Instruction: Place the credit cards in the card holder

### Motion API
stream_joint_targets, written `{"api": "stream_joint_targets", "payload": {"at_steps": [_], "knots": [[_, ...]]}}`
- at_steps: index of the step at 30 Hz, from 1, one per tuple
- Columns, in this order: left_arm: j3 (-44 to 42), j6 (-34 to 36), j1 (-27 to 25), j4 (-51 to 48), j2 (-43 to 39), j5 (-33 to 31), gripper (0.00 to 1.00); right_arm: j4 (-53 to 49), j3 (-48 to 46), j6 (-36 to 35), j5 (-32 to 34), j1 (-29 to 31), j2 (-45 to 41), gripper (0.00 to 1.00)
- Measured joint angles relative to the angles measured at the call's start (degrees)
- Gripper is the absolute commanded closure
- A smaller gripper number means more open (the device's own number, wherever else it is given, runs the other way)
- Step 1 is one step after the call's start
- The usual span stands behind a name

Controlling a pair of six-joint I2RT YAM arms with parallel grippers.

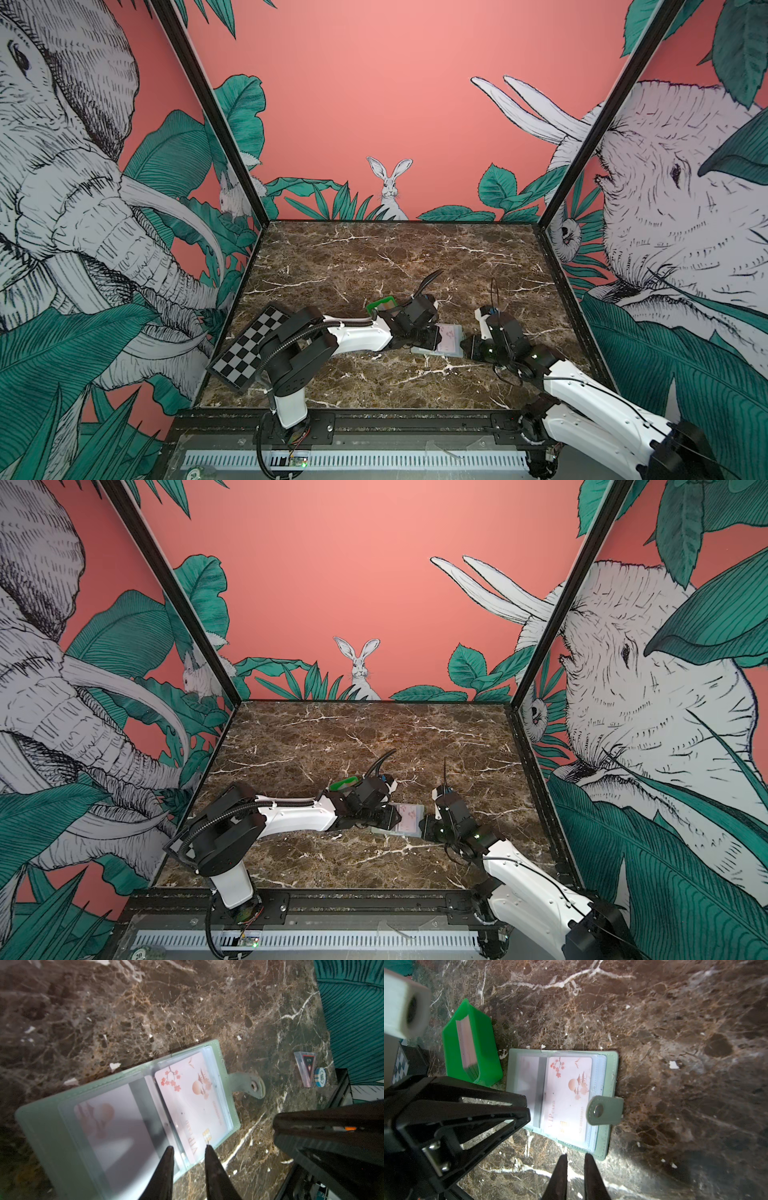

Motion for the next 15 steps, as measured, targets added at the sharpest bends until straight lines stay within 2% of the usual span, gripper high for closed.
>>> {"api": "stream_joint_targets", "payload": {"at_steps": [15], "knots": [[1.6, -0.7, -0.1, -1.8, 3.5, -1.0, 0.76, 2.4, -0.1, -0.4, -0.8, 0.1, 3.4, 0.83]]}}
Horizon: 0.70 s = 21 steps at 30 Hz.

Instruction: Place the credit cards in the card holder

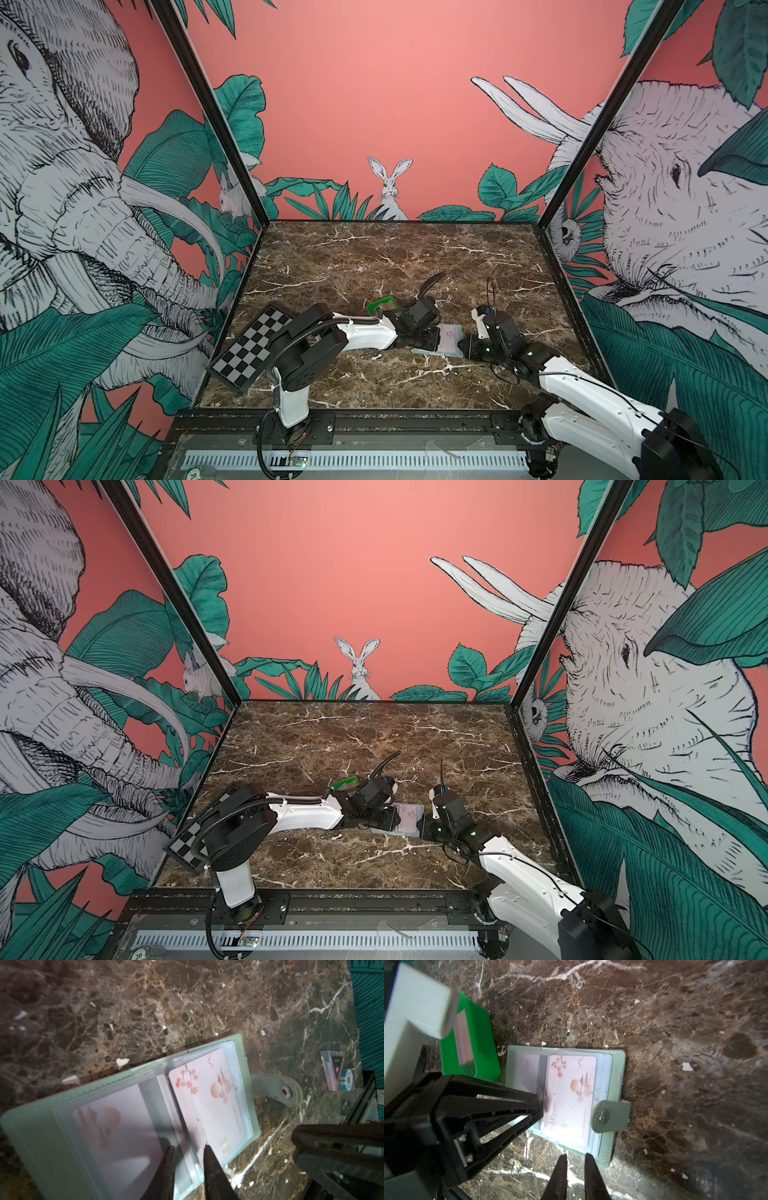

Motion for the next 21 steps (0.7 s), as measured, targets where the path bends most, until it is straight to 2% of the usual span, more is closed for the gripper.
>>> {"api": "stream_joint_targets", "payload": {"at_steps": [15, 21], "knots": [[1.6, -0.9, 0.0, 1.7, 2.0, 0.2, 0.76, 3.7, 0.8, 1.6, -0.7, 0.0, 7.7, 0.87], [1.6, -1.7, 0.0, 2.2, 2.2, 0.0, 0.77, 3.8, 1.0, 1.6, -0.4, 0.0, 7.6, 0.88]]}}
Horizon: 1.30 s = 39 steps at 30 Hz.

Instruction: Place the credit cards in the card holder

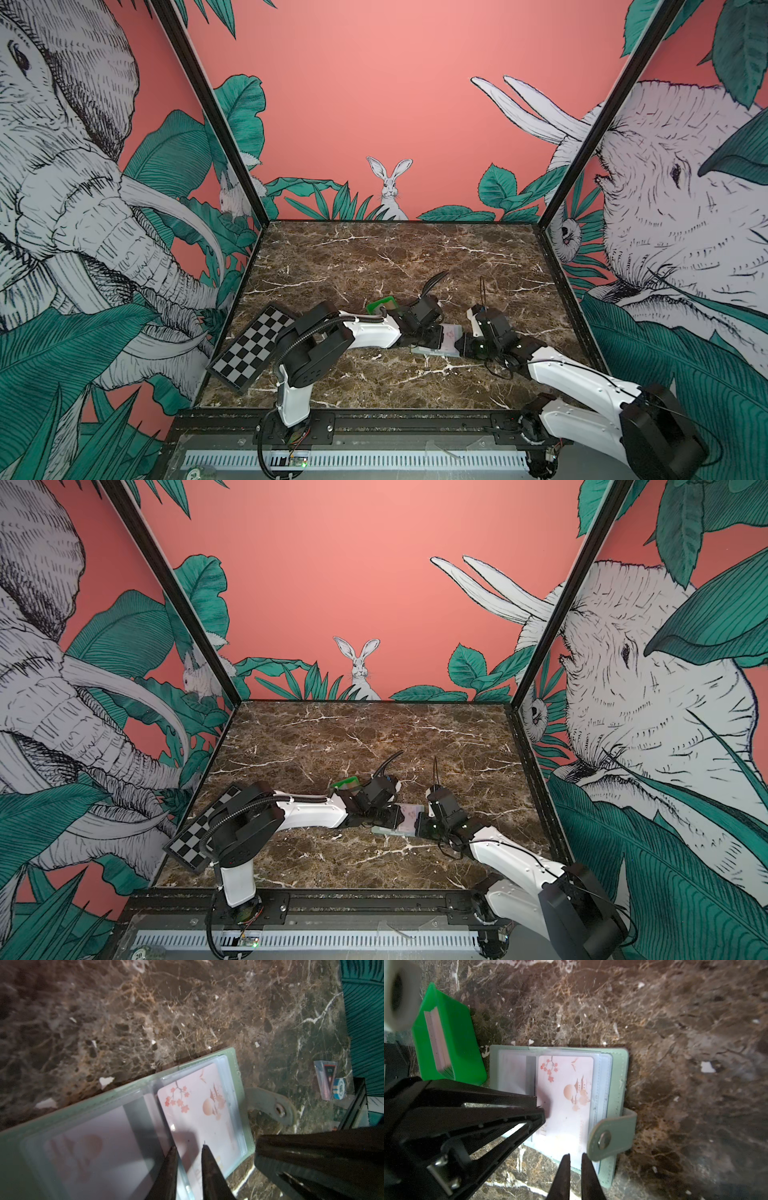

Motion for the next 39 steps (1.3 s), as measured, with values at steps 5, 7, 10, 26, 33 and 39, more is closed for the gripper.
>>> {"api": "stream_joint_targets", "payload": {"at_steps": [5, 7, 10, 26, 33, 39], "knots": [[0.0, 0.0, -0.1, 0.0, 0.0, -0.3, 0.78, 0.0, 0.0, 0.2, 0.5, 0.0, -0.1, 0.89], [0.0, -0.1, -0.1, 0.0, 0.0, -0.3, 0.78, 0.0, 0.0, 0.2, 0.7, 0.0, -0.2, 0.89], [-0.3, -0.2, -0.1, 0.4, 0.0, -0.4, 0.78, 0.0, 0.0, 0.2, 0.8, 0.0, -0.2, 0.89], [-0.5, -0.3, 0.0, 0.9, -0.1, -1.1, 0.76, 0.0, 0.0, 0.2, 0.8, 0.0, 0.0, 0.89], [-0.6, -0.8, 0.2, 0.9, -0.1, -0.9, 0.79, 0.3, 0.0, 0.2, 0.8, 0.0, 0.4, 0.89], [-0.6, -1.1, 0.2, 0.9, -0.1, -0.9, 0.79, 0.5, 0.0, 0.4, 0.8, 0.0, 0.4, 0.89]]}}
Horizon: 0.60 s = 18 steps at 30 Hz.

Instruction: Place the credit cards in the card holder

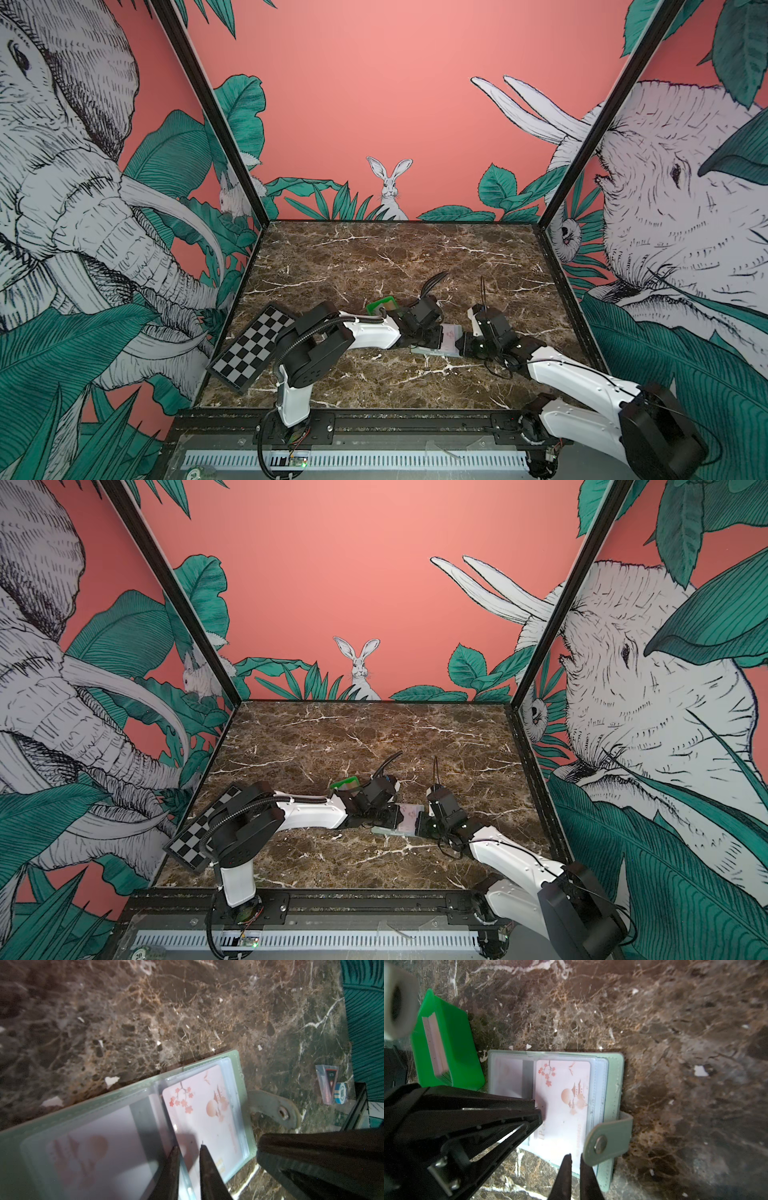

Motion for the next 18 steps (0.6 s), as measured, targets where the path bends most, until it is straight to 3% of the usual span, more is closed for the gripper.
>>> {"api": "stream_joint_targets", "payload": {"at_steps": [18], "knots": [[-0.6, -0.1, 0.0, 0.4, -0.2, -0.8, 0.86, 0.0, 0.0, 0.5, 0.5, 0.0, 0.0, 0.9]]}}
